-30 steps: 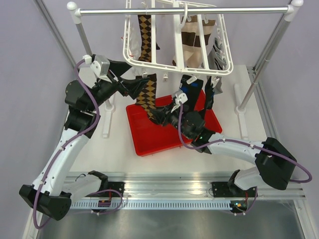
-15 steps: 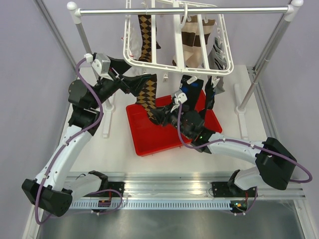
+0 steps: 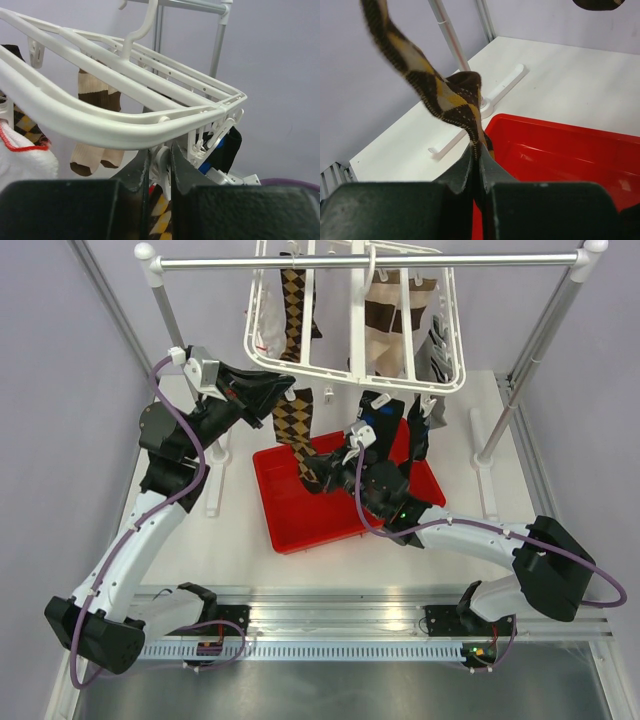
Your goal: Remove the socks clipped to the hanger
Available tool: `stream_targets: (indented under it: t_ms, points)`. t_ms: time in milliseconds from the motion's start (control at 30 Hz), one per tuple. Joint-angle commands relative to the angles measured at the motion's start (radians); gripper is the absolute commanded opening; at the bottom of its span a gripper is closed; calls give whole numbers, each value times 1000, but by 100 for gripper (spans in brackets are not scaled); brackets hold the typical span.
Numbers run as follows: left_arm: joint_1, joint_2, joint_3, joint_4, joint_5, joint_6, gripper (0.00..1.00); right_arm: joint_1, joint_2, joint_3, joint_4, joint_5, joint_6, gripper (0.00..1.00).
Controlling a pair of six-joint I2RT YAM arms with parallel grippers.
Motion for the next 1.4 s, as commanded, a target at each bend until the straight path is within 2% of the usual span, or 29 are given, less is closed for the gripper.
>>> stream_targets:
  t_ms: [0,33,133,500,567,600,633,700,733,867,1000,1067,1200,1367]
  points:
    - [-6,3,-5,43,1,-19,8,-3,-28,49,11,23,4,4]
    - [-6,1,-5,43,-3,-19,3,-3,-28,51,9,26,4,3]
    - [-6,0,-5,41,-3,-18,2,-3,-30,52,3,35,3,1]
    - [-11,-10,-3,6,-28,-11,3,-3,-7,37,-95,169,-22,3]
    - [-11,-11,-3,-5,-43,-8,3,-3,9,46,-133,178,-28,15]
    - [-12,-16,-3,-9,-54,-7,3,-3,9,43,-141,169,-36,37]
    - [-12,-17,-3,-15,-60,-2,3,-3,7,36,-144,160,-40,48]
    - [-11,-22,-6,-25,-75,2,4,2,-16,11,-143,137,-46,66]
    - [-11,-25,-6,-32,-83,5,5,3,-34,5,-146,132,-57,70]
    - [-12,-33,-6,-60,-124,15,9,23,-89,-30,-163,144,-82,80]
    - [-11,-42,-6,-72,-140,21,10,25,-86,40,-322,239,-77,82]
    - [-11,-48,-8,-75,-144,21,10,33,-118,26,-330,226,-94,82]
    - [-11,-51,-2,-94,-167,35,10,42,-241,-82,-314,190,-103,83]
    - [-11,-53,-3,-106,-178,35,11,46,-469,-179,-356,163,-131,86]
